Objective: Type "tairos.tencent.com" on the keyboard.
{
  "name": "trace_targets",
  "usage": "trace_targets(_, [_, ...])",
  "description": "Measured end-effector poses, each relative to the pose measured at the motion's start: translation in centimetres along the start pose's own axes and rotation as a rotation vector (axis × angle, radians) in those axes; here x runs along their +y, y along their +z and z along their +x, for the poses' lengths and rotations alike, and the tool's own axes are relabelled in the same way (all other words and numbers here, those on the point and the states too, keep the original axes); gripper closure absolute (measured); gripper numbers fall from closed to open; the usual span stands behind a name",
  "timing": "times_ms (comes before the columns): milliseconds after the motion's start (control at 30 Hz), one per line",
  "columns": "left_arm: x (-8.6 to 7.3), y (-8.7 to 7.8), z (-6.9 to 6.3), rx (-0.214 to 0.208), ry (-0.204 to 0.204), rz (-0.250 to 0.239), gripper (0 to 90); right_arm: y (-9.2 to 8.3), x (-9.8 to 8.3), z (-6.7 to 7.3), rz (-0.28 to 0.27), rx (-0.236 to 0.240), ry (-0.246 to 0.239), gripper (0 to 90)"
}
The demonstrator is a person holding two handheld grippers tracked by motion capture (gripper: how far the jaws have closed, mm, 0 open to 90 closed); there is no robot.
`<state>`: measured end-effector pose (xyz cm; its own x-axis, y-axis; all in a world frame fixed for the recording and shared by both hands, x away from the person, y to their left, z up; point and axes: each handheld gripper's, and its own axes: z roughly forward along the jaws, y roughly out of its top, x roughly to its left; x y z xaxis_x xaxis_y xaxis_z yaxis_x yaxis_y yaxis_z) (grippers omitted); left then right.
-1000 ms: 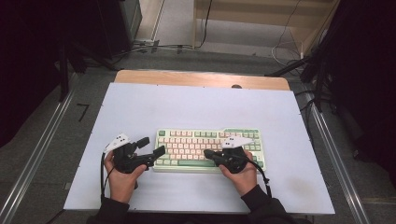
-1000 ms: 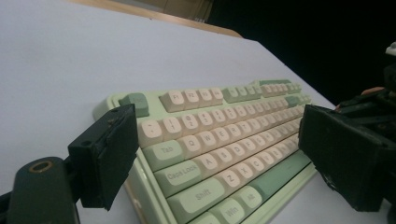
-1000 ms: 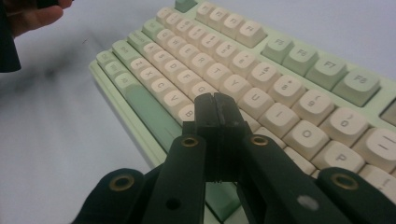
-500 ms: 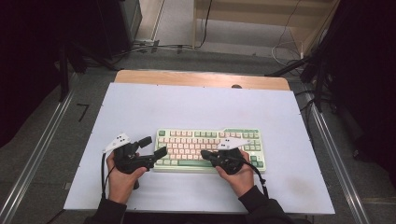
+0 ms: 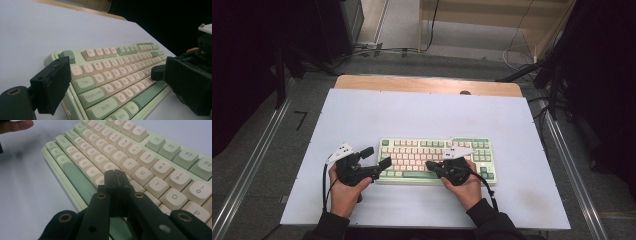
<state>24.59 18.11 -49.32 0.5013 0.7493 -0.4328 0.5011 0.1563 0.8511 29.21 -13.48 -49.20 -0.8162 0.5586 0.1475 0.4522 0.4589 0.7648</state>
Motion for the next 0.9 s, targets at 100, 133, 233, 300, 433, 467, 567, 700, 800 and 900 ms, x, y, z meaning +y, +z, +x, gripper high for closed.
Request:
trace_targets(100, [-0.1, 0.0, 0.1, 0.019, 0.011, 0.012, 12.2, 0.2, -0.1, -0.2, 0.016, -0.003, -0.008, 87.5])
trace_targets(133, [-0.1, 0.1, 0.2, 0.021, 0.005, 0.017, 13.4, 0.4, -0.1, -0.2, 0.032, -0.001, -0.011, 87.5])
trace_targets(233, [-0.1, 0.0, 0.4, 0.035, 0.01, 0.02, 15.7, 0.3, -0.1, 0.0, 0.027, -0.008, -0.011, 87.5])
trace_targets(300, [-0.1, 0.1, 0.3, 0.032, 0.015, 0.014, 15.8, -0.1, 0.0, 0.0, -0.01, 0.002, -0.005, 87.0])
trace_targets(433, [0.0, 0.2, 0.3, 0.034, 0.024, 0.009, 16.3, -1.4, 0.3, -0.5, -0.092, -0.02, 0.028, 75.7])
trace_targets(467, [0.0, 0.2, 0.2, 0.035, 0.027, 0.008, 16.4, -1.7, 0.3, -0.7, -0.108, -0.031, 0.043, 69.8])
trace_targets(567, [-0.1, 0.2, 0.0, 0.041, 0.042, 0.007, 17.1, -2.6, 0.1, -1.8, -0.149, -0.062, 0.096, 60.3])
trace_targets(700, [-0.2, 0.5, -0.3, 0.051, 0.063, 0.017, 19.8, -3.4, -0.3, -3.0, -0.167, -0.083, 0.159, 49.3])
trace_targets(800, [-0.3, 0.9, -0.7, 0.048, 0.079, 0.024, 20.6, -3.8, -0.5, -3.4, -0.176, -0.097, 0.18, 47.2])
trace_targets(900, [-0.3, 1.2, -1.0, 0.053, 0.101, 0.04, 24.7, -4.0, -0.5, -3.6, -0.184, -0.106, 0.179, 47.1])
